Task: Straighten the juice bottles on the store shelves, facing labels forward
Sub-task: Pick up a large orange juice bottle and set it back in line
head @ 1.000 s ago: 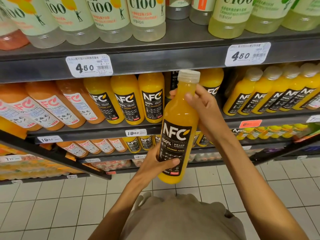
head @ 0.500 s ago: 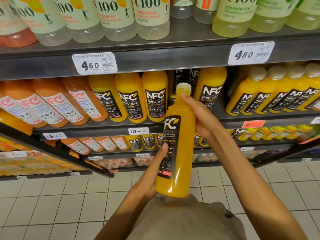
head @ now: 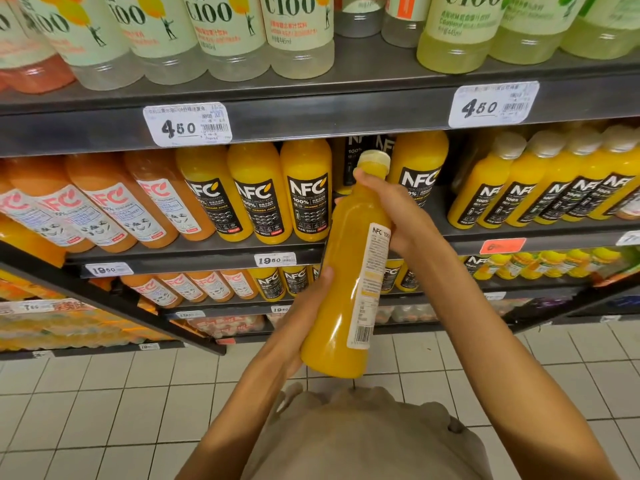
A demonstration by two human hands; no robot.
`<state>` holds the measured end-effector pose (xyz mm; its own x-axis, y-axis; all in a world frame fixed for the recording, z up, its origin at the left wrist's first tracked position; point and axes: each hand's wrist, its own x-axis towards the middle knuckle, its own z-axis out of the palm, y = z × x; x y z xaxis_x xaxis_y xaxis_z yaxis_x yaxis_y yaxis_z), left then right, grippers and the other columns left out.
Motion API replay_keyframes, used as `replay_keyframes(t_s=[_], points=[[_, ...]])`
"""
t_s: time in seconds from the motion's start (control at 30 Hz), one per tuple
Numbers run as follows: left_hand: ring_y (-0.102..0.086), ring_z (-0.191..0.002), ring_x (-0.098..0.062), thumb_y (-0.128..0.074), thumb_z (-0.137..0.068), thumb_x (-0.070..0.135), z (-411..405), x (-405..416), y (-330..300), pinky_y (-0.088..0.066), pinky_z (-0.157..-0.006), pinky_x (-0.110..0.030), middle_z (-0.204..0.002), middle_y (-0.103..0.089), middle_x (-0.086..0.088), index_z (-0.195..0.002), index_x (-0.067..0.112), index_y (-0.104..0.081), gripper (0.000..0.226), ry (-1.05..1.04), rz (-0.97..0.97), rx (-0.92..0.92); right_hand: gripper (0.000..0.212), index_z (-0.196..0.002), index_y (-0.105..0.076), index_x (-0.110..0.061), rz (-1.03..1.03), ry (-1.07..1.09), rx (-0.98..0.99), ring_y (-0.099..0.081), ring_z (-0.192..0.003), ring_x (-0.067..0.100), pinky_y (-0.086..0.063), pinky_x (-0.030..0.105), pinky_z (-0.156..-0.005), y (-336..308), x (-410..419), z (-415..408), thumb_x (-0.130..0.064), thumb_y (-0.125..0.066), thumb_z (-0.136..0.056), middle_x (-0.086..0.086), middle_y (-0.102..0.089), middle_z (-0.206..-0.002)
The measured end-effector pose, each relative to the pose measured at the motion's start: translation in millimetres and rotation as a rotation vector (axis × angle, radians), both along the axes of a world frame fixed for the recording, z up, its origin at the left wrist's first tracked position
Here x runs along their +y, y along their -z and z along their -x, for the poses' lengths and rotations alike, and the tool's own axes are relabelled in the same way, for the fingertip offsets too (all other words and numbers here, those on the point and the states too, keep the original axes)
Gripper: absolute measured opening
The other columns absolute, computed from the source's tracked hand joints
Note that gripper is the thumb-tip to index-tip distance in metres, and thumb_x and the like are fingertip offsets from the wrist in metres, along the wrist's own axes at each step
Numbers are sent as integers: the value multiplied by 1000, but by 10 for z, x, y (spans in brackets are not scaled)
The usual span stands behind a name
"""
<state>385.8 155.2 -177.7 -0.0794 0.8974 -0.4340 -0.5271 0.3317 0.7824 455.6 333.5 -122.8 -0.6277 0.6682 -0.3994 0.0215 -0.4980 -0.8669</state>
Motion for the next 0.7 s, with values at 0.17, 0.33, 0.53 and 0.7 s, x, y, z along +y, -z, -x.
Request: replay_keyframes(t_s=[0.17, 0.33, 0.53, 0.7], points=[[-67, -100, -35, -82, -53, 61, 17, 3, 25, -56, -79, -48, -117, -66, -19, -129, 17, -54, 92, 26, -46, -404, 37, -108, -61, -15, -15, -122, 109, -68, -100, 24, -56, 36, -85, -16, 28, -123, -46, -47, -94, 9, -71, -108], [-66, -86, -43, -78, -64, 56, -18, 48, 20, -55, -76, -51, -102, -64, -29, -133, 3, -43, 93, 239, -111, -745, 49, -104, -61, -10, 147, -110, 355, -67, -100, 29, -55, 42, -84, 44, -122, -70, -52, -46, -86, 13, -70, -104], [-67, -94, -36, -75, -62, 63, -31, 53, 39, -56, -78, -46, -111, -66, -21, -129, 9, -55, 88, 139, -124, -534, 49, -97, -62, -7, 54, -61, 306, -64, -99, 31, -53, 45, -89, 79, -97, -67, -53, -46, -88, 16, -67, -100], [-67, -104, -16, -68, -54, 74, -35, 94, 33, -57, -83, -31, -116, -68, 1, -127, 30, -51, 87, -38, 2, 150, 39, -114, -59, -17, -100, -11, -35, -69, -94, 21, -56, 36, -78, 91, -90, -111, -44, -61, -86, 7, -70, -106]])
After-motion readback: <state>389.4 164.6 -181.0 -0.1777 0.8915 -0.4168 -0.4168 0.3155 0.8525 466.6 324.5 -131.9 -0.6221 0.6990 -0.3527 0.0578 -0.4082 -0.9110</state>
